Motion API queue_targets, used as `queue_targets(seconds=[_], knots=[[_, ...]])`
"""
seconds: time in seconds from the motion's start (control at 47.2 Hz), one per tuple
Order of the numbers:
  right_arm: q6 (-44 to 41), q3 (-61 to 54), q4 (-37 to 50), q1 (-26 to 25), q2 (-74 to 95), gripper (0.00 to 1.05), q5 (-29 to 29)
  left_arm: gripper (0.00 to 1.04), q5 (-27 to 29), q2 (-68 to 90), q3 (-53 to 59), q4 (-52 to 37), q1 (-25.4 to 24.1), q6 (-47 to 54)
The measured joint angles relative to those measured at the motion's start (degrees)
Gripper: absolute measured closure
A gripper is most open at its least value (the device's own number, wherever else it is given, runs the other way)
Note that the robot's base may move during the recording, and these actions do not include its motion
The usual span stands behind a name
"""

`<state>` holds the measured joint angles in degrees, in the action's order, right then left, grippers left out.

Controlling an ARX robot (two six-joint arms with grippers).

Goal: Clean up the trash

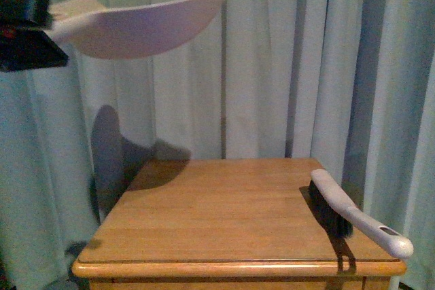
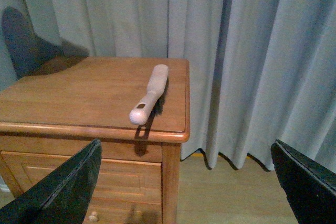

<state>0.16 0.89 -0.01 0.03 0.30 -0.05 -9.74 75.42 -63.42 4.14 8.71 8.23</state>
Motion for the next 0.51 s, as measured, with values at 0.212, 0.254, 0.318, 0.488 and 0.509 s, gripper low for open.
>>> queue_targets(seconds=[0.212,0.254,0.318,0.488,0.509], knots=[[0.0,0.0,0.0,0.0,0.0,0.07,0.0,0.78,-8.4,-15.4,7.0,1.8,-7.0,2.6],[0.0,0.0,0.0,0.0,0.0,0.07,0.0,0.78,-8.7,-17.0,7.9,1.9,-7.8,2.9],[0.0,0.0,0.0,0.0,0.0,0.07,0.0,0.78,-9.8,-20.0,9.7,2.8,-9.0,2.9],[0.0,0.0,0.0,0.0,0.0,0.07,0.0,0.78,-12.8,-28.0,15.1,5.0,-11.2,3.2],[0.0,0.0,0.0,0.0,0.0,0.07,0.0,0.78,-13.0,-28.6,15.4,5.2,-11.4,3.2]])
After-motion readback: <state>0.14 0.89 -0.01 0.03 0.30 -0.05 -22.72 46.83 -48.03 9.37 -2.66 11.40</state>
